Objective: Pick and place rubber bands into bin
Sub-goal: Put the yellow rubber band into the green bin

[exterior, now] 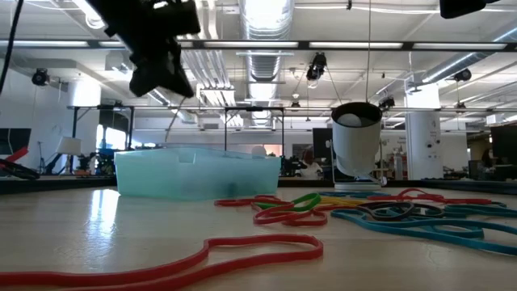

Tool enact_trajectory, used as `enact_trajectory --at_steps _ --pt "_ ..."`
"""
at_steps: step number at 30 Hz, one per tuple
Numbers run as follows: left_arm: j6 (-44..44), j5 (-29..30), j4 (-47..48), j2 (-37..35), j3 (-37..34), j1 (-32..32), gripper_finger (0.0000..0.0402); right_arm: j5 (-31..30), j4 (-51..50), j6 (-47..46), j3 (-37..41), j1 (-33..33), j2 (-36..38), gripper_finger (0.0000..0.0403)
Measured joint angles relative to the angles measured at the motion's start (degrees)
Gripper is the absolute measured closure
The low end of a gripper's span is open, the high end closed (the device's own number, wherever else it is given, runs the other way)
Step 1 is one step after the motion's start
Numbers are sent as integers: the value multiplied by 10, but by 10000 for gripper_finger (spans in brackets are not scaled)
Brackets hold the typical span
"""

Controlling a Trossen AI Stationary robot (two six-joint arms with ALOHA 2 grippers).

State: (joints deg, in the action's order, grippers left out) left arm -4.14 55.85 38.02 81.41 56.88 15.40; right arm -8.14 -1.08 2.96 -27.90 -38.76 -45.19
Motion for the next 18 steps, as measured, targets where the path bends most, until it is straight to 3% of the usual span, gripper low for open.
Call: enact_trajectory --at_steps 5,9,18 --pt "-6 -64 -16 0 -27 -25 402 0 0 0 0 0 0 271" --pt "-41 -78 -19 0 -39 -39 402 0 0 0 0 0 0 271" --pt "-26 -113 -20 0 -39 -46 401 0 0 0 3 0 0 271"
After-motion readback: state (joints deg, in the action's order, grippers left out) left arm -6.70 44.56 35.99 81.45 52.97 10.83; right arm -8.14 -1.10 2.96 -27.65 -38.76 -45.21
